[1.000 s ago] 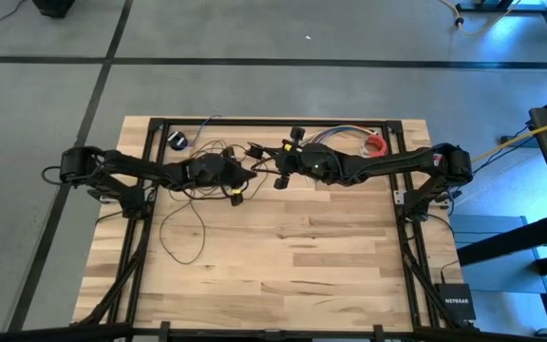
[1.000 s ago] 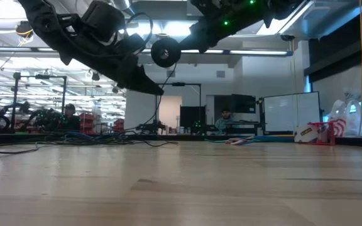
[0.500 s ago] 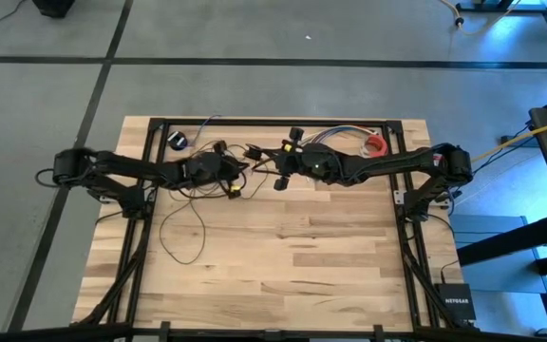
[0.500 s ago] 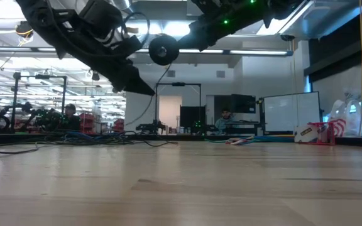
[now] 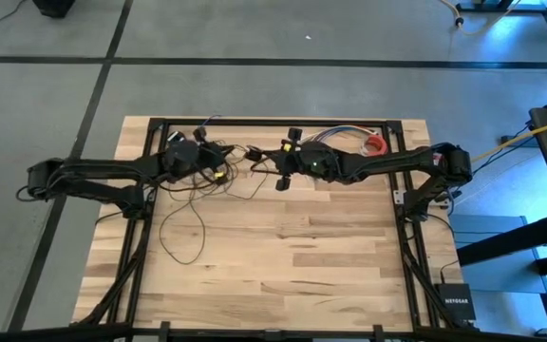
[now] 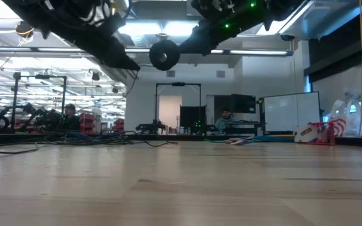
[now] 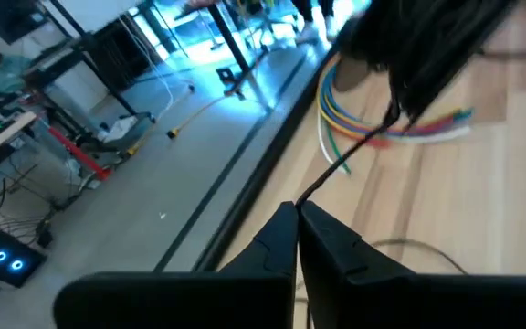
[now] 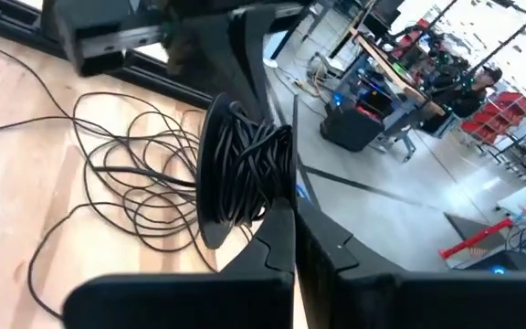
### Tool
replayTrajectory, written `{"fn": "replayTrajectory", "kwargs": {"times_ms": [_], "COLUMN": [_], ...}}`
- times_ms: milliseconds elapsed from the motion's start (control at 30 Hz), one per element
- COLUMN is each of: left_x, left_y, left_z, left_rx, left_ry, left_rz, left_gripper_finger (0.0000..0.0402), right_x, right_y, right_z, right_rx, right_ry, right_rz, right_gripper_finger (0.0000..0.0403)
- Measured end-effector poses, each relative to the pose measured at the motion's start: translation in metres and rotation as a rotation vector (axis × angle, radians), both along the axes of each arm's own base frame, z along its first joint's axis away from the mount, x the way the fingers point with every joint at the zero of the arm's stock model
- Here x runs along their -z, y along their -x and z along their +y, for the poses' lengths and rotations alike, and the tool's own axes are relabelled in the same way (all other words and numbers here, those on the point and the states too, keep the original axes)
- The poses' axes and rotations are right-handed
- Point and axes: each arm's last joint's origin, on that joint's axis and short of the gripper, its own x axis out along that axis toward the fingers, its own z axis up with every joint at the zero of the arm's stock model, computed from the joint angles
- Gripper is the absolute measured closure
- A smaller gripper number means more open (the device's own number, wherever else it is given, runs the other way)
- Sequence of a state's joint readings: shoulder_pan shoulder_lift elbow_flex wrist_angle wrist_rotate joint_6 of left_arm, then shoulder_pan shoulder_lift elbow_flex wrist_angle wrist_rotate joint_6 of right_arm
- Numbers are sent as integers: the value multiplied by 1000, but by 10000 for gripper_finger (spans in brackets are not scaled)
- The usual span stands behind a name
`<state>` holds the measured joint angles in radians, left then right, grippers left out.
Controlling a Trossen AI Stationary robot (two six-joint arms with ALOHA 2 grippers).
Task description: Coiling cords
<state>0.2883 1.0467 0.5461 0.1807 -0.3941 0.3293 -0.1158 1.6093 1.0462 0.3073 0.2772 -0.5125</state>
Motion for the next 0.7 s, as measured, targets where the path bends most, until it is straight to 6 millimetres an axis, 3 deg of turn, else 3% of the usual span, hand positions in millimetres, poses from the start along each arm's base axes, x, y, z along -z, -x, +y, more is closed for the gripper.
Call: {"fn": "replayTrajectory", "kwargs": {"times_ms": [533, 700], "left_x": [-21, -23], "left_y": [-1, -10], "left_z": [-9, -13], "left_rx": [160, 270], "left_ry": [122, 154], "left_rz": [-279, -341], "left_gripper_finger": [395, 400], "right_x": [15, 20], "right_y": [-4, -7], "right_z": [-15, -18], "right_rx": [78, 79], "right_ry": [14, -5], "right_rz": [43, 34], "right_gripper_finger": [402, 402]}}
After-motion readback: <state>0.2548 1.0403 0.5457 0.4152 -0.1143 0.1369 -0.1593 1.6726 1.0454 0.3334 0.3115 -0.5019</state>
